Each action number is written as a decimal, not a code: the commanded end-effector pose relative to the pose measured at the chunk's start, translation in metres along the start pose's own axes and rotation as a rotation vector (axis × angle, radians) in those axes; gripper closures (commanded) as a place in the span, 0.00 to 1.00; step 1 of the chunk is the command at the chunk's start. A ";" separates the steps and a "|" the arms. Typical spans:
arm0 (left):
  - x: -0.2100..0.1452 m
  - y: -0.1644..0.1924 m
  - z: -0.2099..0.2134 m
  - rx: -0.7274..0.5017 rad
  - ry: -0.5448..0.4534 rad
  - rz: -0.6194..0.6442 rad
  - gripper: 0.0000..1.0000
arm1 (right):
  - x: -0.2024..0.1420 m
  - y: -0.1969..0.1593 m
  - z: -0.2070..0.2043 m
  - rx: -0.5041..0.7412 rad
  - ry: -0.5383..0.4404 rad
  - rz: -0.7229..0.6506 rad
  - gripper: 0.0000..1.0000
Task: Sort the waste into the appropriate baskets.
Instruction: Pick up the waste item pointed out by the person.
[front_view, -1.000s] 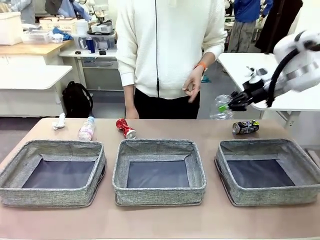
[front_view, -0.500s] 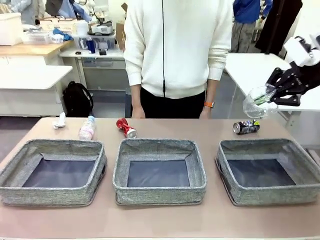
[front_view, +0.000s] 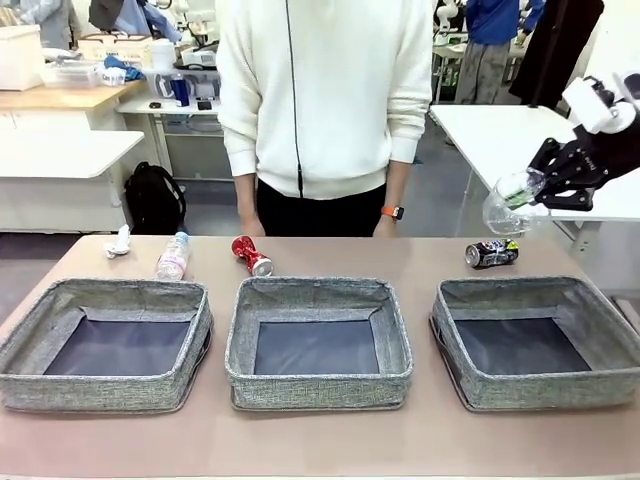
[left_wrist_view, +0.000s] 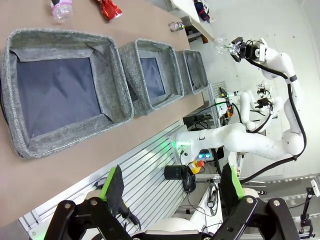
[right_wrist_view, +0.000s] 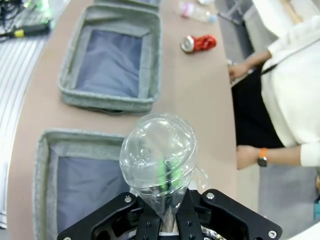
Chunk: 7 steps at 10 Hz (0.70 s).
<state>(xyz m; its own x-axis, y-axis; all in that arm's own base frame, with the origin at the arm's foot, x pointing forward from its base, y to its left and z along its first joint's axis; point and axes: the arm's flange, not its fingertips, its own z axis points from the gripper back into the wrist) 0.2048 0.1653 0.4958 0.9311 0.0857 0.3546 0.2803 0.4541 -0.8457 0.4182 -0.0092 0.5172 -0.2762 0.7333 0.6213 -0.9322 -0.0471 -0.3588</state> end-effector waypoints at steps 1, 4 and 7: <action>0.002 -0.002 -0.002 -0.015 -0.009 -0.020 0.00 | 0.007 -0.004 0.006 0.018 0.004 -0.009 1.00; 0.002 -0.002 -0.002 -0.015 -0.009 -0.020 0.00 | 0.031 -0.009 0.006 0.050 -0.023 -0.133 0.99; 0.002 -0.002 -0.002 -0.015 -0.009 -0.020 0.00 | 0.125 -0.021 0.009 0.191 0.131 -0.344 0.99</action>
<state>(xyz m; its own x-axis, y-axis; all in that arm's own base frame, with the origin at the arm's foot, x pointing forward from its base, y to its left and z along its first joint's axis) 0.2050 0.1654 0.4954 0.9310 0.0848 0.3551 0.2812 0.4540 -0.8455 0.4024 0.0529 0.5799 -0.0520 0.7643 0.6428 -0.9877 0.0559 -0.1463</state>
